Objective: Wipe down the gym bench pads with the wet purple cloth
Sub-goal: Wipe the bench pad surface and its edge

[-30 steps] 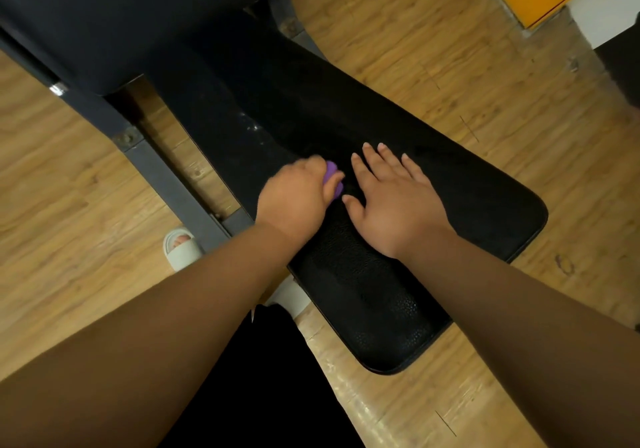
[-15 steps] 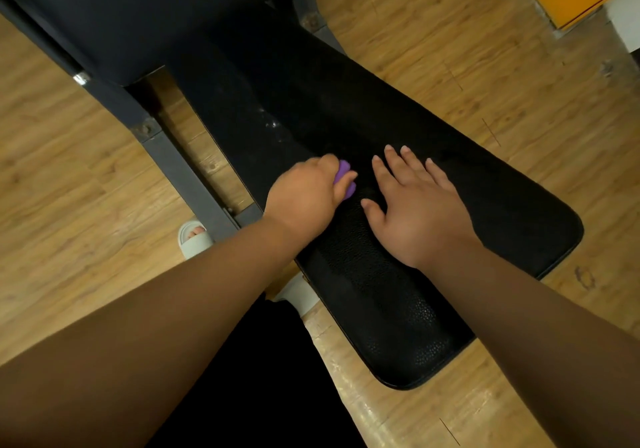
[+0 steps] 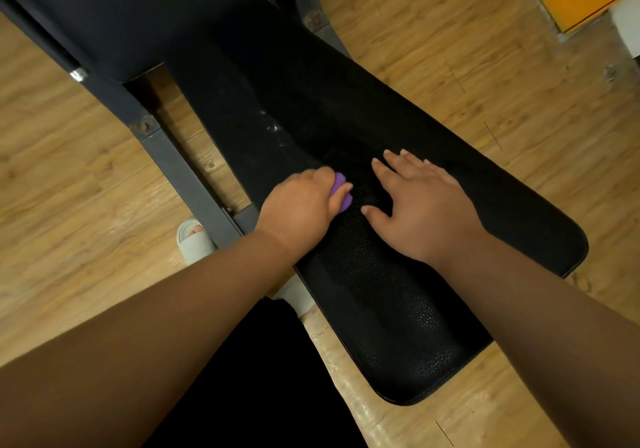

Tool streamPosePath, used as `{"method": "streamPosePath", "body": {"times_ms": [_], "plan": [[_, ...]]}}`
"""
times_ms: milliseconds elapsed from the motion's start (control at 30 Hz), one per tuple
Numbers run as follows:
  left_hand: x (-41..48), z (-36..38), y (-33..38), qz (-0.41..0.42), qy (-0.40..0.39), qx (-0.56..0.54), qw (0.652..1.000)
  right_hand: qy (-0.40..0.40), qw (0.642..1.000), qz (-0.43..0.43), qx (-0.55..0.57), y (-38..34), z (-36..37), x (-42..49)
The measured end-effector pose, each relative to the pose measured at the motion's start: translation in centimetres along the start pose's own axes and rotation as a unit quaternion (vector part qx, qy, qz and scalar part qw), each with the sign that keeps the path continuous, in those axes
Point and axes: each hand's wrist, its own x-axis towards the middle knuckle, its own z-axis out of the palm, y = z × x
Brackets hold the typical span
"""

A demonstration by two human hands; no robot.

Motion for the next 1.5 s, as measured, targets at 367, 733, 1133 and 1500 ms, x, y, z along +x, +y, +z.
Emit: {"method": "streamPosePath", "body": {"times_ms": [367, 733, 1133, 1500], "plan": [[6.4, -0.5, -4.0, -0.124, 0.024, -0.007, 0.992, -0.035, 0.996, -0.079, -0.009, -1.4, -0.9, 7.7], [4.0, -1.0, -5.0, -0.072, 0.035, -0.089, 0.993, -0.014, 0.996, -0.085, -0.021, -0.9, 0.3, 10.4], [7.3, -0.3, -6.5, -0.056, 0.011, -0.077, 0.995, -0.022, 0.996, -0.087, -0.011, -0.8, 0.4, 10.5], [8.8, -0.7, -7.1, -0.090, 0.014, -0.032, 0.995, -0.016, 0.996, -0.084, -0.012, -0.9, 0.4, 10.4]]}}
